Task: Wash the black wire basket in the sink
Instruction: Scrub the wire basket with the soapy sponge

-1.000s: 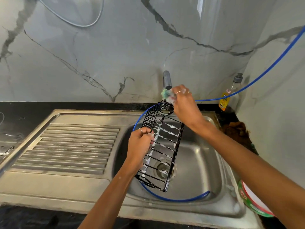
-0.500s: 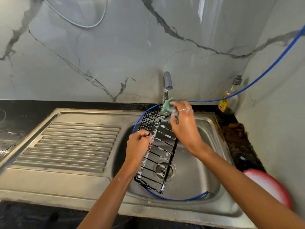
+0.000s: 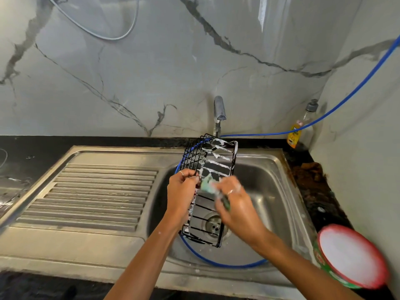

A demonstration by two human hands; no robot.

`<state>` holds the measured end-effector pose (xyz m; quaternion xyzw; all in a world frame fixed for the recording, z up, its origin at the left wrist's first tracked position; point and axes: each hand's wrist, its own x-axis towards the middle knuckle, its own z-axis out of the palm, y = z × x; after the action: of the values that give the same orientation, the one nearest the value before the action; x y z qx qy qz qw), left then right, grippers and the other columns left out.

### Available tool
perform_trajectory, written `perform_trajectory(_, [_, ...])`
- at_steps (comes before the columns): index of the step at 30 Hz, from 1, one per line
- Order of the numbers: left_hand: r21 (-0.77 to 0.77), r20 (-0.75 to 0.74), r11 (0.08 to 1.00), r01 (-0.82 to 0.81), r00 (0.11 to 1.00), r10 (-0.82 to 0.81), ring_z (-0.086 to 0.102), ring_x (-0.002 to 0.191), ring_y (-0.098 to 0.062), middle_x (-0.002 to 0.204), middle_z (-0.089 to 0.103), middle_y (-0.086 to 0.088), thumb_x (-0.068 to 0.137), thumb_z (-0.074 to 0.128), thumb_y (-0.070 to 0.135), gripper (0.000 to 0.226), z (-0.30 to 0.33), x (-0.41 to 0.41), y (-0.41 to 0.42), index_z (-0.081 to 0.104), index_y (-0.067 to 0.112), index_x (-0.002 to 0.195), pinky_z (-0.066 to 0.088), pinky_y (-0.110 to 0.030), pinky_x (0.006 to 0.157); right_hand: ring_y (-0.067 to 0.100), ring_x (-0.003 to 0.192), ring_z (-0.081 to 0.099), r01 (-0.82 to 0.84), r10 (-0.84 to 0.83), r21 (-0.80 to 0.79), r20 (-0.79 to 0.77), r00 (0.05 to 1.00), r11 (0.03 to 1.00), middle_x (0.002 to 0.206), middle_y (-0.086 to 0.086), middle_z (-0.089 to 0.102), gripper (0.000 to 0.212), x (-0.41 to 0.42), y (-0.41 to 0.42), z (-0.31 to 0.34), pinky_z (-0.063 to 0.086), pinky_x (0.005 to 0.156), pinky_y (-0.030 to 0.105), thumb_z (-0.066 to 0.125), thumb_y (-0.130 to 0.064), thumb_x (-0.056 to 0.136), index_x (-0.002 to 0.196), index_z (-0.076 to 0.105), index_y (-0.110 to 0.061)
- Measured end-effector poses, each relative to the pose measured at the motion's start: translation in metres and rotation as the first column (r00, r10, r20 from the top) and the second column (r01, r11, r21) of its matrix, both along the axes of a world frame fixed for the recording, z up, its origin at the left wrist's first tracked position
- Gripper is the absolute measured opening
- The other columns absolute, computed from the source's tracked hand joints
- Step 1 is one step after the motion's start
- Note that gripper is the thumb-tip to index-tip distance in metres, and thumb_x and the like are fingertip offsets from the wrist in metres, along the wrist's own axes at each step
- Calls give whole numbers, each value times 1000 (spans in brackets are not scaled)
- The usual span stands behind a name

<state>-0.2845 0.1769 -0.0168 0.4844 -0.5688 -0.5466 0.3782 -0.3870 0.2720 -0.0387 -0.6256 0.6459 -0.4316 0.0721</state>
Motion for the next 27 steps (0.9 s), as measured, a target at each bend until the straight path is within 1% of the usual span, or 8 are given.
perform_trajectory(2, [41, -24, 999, -13, 1000, 14, 45, 52, -8, 63, 57, 1, 87, 53, -3, 26, -1, -2, 0, 63, 16, 72, 32, -17, 45, 5, 78, 48, 149, -145, -59, 55, 988, 987, 101, -1, 44, 13, -12, -19, 19, 45, 65, 8, 53, -1, 91, 101, 55, -9])
perform_trajectory(5, [95, -51, 995, -20, 998, 25, 44, 52, -7, 59, 53, 2, 87, 54, -2, 23, 2, -8, 2, 61, 15, 75, 32, -16, 42, 4, 82, 50, 276, -273, -55, 51, 961, 960, 106, -1, 44, 23, -29, -46, 44, 48, 80, 12, 50, -1, 92, 113, 59, -6])
perform_trajectory(9, [140, -114, 990, -31, 992, 47, 46, 57, -13, 64, 54, -1, 86, 53, 5, 16, 7, -16, -2, 60, 14, 74, 37, -23, 47, 11, 100, 52, 188, -187, 62, -23, 982, 980, 120, 3, 46, 35, -15, -45, 39, 48, 93, 21, 50, -5, 92, 127, 55, -7])
perform_trajectory(13, [176, -139, 982, -67, 986, 92, 49, 63, -15, 60, 54, 0, 85, 53, 14, 21, 5, -16, -6, 54, 15, 63, 41, -30, 64, 8, 94, 46, 65, -65, 61, 4, 998, 996, 104, -8, 38, 28, 24, 0, 10, 39, 75, 10, 54, -8, 89, 116, 53, -13])
perform_trajectory(17, [258, -148, 964, -59, 984, 100, 43, 50, -16, 53, 46, 1, 80, 52, 10, 4, 0, -14, -6, 53, 10, 76, 36, -26, 49, 9, 98, 47, -40, 45, 42, -119, 992, 998, 110, -6, 42, 32, 25, 25, -14, 49, 82, 19, 55, -10, 85, 114, 46, -22])
perform_trajectory(21, [299, -175, 954, -7, 983, 62, 57, 58, -20, 69, 58, -6, 81, 51, 13, 4, 3, -15, -1, 55, 12, 78, 45, -27, 53, 17, 94, 49, 80, -91, -61, -200, 976, 995, 100, 4, 53, 29, -2, 6, -4, 50, 77, 28, 64, 1, 76, 100, 56, -13])
perform_trajectory(24, [333, -196, 943, -23, 976, 92, 58, 64, -21, 77, 59, -9, 80, 52, 13, 5, 6, -17, -3, 56, 11, 83, 46, -27, 55, 18, 90, 50, 104, -114, -62, -197, 974, 993, 97, 4, 54, 23, -2, 2, 4, 41, 78, 22, 62, 2, 76, 95, 60, -10])
perform_trajectory(27, [333, -198, 941, -60, 971, 132, 52, 61, -21, 71, 55, -6, 79, 54, 11, 2, 10, -16, -5, 54, 12, 77, 42, -29, 55, 10, 97, 48, -16, 12, -21, -189, 982, 1000, 104, 0, 53, 29, 9, 16, -3, 41, 84, 16, 57, -4, 81, 108, 56, -14])
